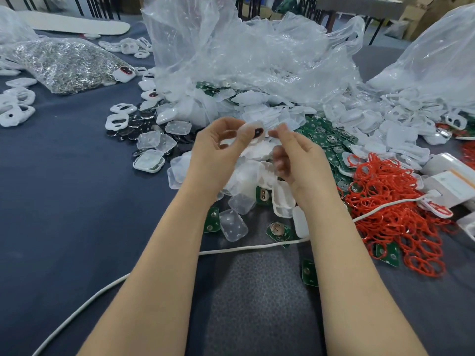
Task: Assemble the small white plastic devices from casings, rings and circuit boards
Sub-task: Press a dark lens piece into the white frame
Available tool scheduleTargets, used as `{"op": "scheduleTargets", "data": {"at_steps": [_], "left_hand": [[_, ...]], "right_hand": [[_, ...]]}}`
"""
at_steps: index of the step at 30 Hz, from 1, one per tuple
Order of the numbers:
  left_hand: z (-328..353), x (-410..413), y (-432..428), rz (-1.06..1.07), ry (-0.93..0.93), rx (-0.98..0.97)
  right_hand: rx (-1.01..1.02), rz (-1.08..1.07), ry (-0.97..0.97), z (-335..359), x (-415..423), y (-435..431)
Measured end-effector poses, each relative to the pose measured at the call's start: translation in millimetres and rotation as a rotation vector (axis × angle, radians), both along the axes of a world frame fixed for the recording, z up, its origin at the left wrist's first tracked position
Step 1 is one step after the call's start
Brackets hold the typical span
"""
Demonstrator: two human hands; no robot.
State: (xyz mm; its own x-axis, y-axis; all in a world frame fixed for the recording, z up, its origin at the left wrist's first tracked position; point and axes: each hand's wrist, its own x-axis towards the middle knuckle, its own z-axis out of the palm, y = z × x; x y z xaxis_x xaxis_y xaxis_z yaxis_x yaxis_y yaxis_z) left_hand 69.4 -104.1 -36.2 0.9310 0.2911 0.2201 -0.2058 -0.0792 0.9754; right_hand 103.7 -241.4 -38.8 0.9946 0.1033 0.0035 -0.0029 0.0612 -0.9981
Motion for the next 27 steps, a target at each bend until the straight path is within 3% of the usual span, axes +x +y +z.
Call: {"op": "scheduleTargets", "data": {"at_steps": [2, 5, 9, 13, 17, 22, 27], "left_hand": [[-3, 0, -5, 0.037, -0.084, 0.281], [-9, -1, -10, -0.039, -0.117, 0.475], [-8, -2, -7, -0.169, -0.017, 0.343], [-7, 2, -6, -0.020, 0.042, 0.122], [-8, 4, -11, -0.036, 0.167, 0.170], [-9, 4, -12, 0.022, 0.209, 0.109], [-10, 4, -9, 0.086, 0.200, 0.169]], "right_hand": [[0.156, 0.079, 0.074, 3, -2, 2], [0.102, 0.074, 0.033, 3, -2, 4], [-0.106, -0.023, -0.090, -3, 1, -2], [-0.180, -0.065, -0.202, -5, 3, 0], [-0.244, -0.089, -0.271, -5, 0, 5], [-0.377, -0.092, -0.341, -4, -3, 10], [-0.440, -0.032, -0.312, -6, -5, 11]]}}
